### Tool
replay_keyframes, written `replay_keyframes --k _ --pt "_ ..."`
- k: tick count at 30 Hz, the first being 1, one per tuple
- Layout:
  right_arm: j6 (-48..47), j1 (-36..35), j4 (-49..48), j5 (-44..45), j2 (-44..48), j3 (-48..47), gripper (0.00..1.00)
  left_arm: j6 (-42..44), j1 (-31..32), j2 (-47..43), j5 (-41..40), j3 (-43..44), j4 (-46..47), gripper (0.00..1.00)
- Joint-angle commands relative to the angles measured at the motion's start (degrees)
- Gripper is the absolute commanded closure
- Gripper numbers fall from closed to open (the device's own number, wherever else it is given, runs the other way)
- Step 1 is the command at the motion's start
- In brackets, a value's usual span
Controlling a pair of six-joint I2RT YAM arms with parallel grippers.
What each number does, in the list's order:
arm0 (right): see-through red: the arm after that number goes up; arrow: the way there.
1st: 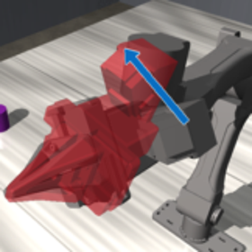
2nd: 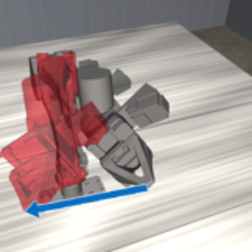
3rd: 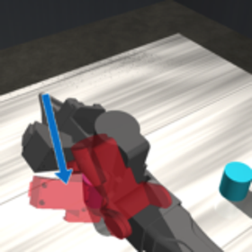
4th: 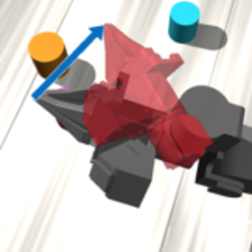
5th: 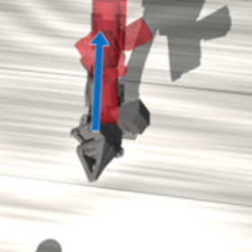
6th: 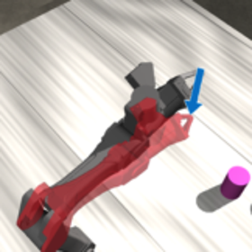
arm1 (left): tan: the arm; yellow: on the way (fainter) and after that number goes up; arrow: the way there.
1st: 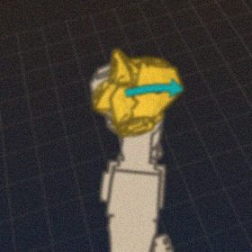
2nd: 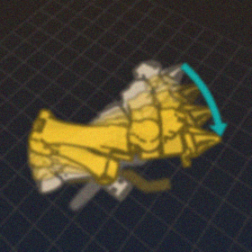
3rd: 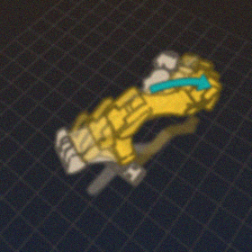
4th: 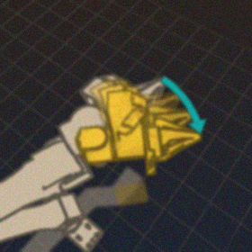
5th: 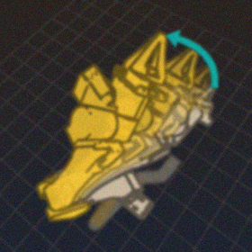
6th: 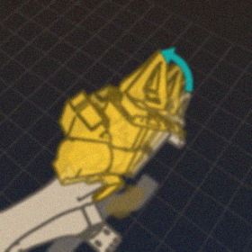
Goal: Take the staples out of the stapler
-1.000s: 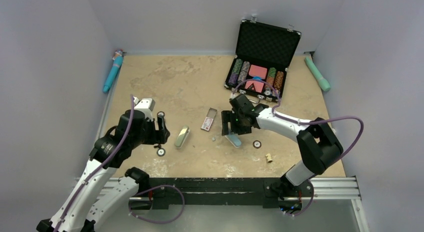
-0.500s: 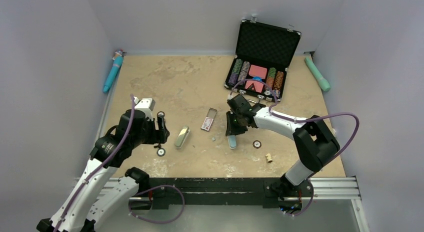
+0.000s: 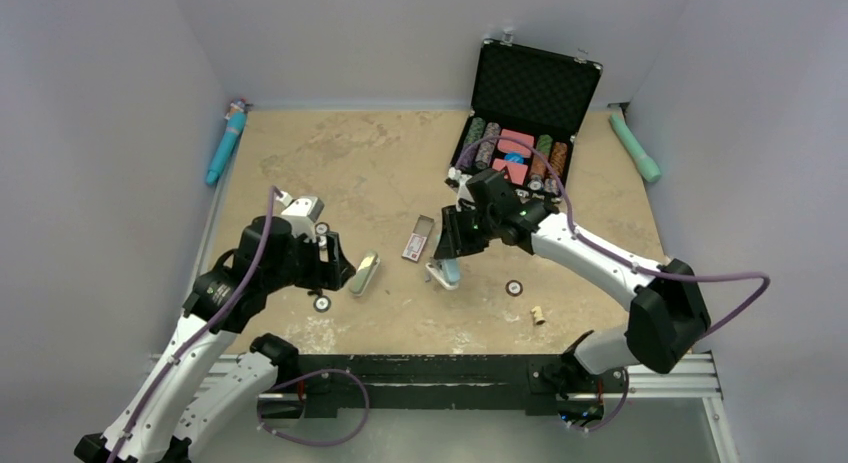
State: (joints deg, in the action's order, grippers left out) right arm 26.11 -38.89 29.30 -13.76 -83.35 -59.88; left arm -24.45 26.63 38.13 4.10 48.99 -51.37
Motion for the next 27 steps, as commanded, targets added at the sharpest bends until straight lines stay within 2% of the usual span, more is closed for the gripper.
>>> replay_keyframes --k 1,5,10,17,27 --pt "-1.95 -0.24 -4.77 -13.69 4.65 -4.14 1.00 -1.82 -0.30 -0.58 13.32 1.43 6.03 0.22" --pt "-1.86 -0.28 -5.30 -14.86 6.06 -6.33 1.00 -2.91 -0.33 -0.89 16.10 3.90 7.95 0.21" --pt "0.74 -0.28 -8.27 -20.75 6.18 -8.29 1.00 -2.70 -0.35 1.50 21.38 6.57 10.80 0.21" --pt "5.55 -0.24 -13.97 -28.77 7.42 -10.72 1.00 -0.83 -1.63 2.50 21.31 10.99 12.11 0.22" --pt "9.62 -0.26 -25.07 -45.39 10.71 -10.20 1.00 3.43 -5.01 5.90 38.57 17.55 14.10 0.27"
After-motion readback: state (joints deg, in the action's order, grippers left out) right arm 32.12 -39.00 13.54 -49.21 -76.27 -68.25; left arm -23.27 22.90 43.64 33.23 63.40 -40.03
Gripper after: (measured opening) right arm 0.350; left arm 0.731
